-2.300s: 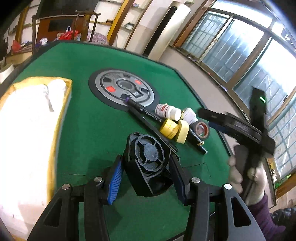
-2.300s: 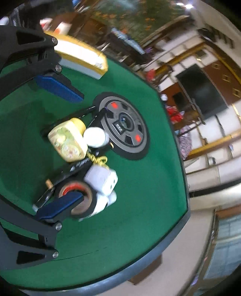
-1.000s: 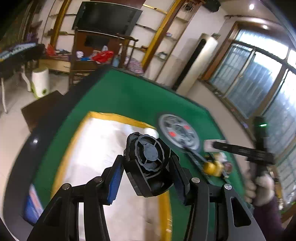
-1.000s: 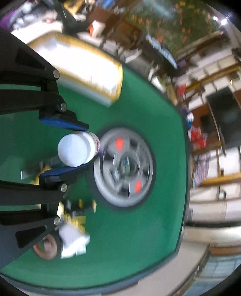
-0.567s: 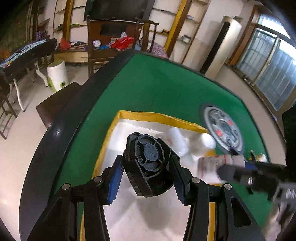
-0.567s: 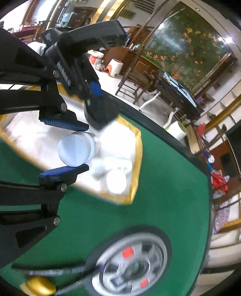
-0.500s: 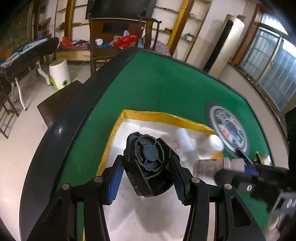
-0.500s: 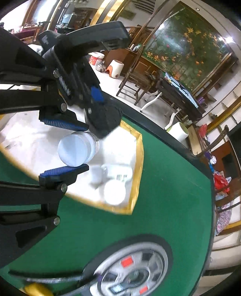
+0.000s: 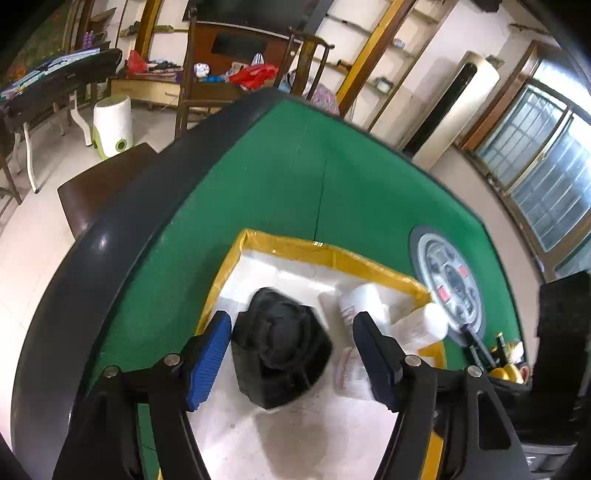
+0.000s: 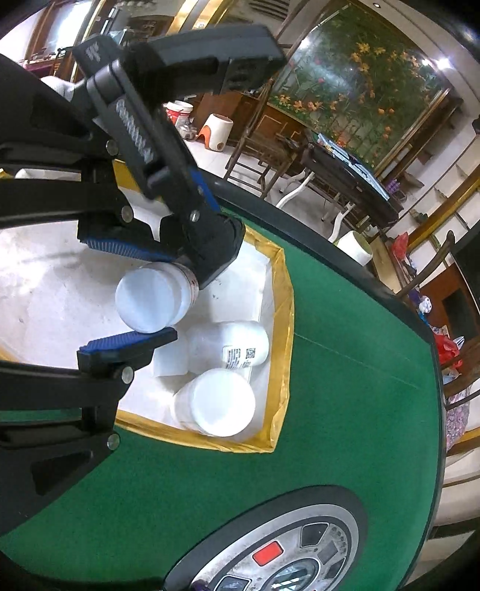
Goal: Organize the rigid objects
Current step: 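Lower both held items into the white tray and open both tools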
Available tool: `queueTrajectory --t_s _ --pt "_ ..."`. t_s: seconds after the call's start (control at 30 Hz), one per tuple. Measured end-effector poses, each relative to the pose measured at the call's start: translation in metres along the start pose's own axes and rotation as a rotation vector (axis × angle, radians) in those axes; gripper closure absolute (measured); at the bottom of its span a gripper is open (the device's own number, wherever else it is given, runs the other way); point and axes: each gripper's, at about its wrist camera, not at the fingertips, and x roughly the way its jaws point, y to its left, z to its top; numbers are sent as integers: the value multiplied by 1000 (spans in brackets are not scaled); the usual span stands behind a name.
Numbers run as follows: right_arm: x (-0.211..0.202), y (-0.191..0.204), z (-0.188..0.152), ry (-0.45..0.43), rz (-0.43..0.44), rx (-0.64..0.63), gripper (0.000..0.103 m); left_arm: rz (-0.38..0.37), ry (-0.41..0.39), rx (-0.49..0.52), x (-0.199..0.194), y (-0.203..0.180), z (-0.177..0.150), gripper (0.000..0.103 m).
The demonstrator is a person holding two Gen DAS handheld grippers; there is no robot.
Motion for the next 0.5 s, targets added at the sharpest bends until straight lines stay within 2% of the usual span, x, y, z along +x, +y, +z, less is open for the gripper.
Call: queueTrajectory --t_s 0.1,0.2,0.27,0.33,0.4,0.5 --pt "2 0 -1 3 -20 -23 67 -50 -37 -38 -22 5 2 29" --pt "8 7 -3 -1 -62 -53 67 -64 -90 -49 -46 5 1 22" --pt "8 9 -4 -10 -64 -66 67 -64 -128 -57 -63 7 -1 14" --pt "8 12 -6 -8 -58 -69 59 -61 -160 -73 -77 9 -4 9" --pt "4 15 -8 -22 -63 -68 44 -55 -178 -90 -87 12 -5 9" --pt "-8 19 -12 -45 -59 -84 44 -55 -188 -116 -96 15 -9 9"
